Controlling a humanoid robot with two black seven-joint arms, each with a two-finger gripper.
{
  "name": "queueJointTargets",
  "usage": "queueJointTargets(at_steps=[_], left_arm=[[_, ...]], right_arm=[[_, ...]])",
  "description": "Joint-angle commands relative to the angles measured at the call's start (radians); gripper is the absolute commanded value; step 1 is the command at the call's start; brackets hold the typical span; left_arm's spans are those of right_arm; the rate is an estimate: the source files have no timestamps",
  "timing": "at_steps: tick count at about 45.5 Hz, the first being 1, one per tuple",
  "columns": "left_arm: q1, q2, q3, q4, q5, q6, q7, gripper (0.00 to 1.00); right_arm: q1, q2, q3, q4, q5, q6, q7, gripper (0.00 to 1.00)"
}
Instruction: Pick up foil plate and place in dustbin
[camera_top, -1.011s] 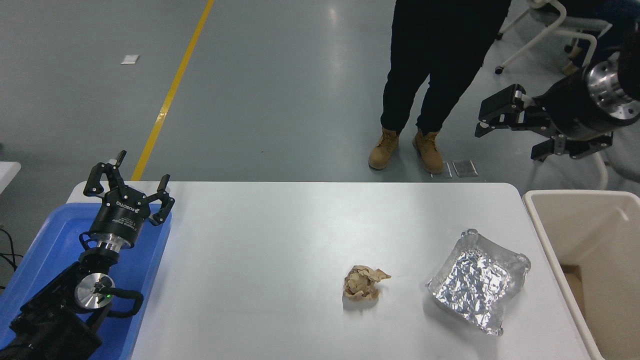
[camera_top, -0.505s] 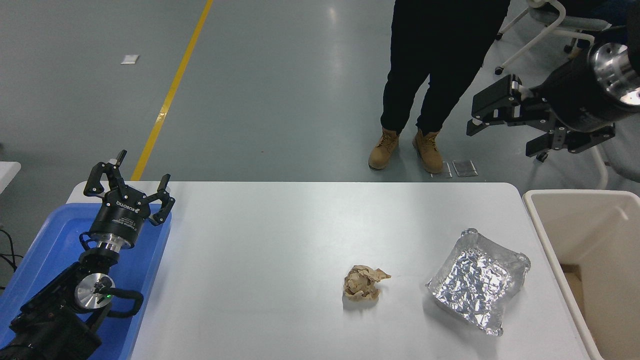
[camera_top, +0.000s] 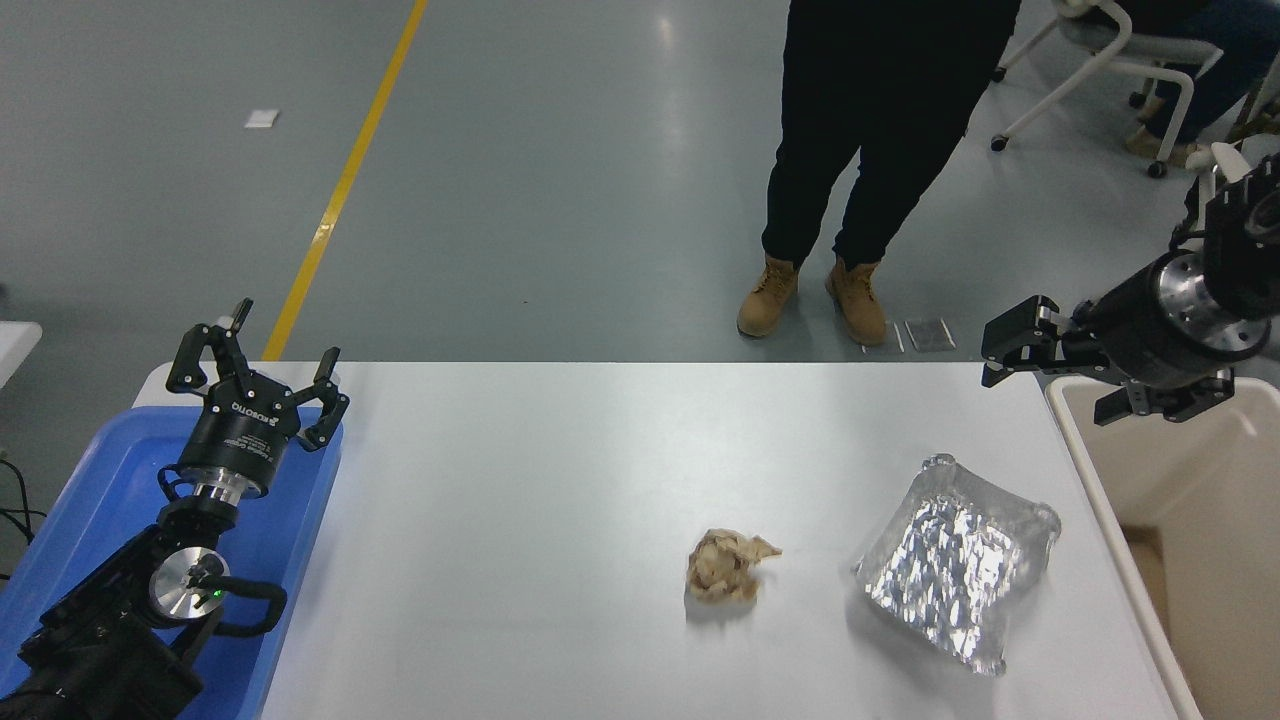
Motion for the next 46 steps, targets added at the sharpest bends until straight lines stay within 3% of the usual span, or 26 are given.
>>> queueJointTargets(at_steps=[1, 46], left_arm=[[0.0, 0.001, 0.0, 0.0, -0.001, 0.0, 0.0, 0.98], [0.0, 0.001, 0.0, 0.0, 0.001, 0.001, 0.0, 0.98]], right_arm=[[-0.239, -0.01, 0.006, -0.098, -0.014, -0.14, 0.001, 1.0], [-0.76, -0.013, 0.366, -0.356, -0.015, -0.28, 0.008, 0.97]])
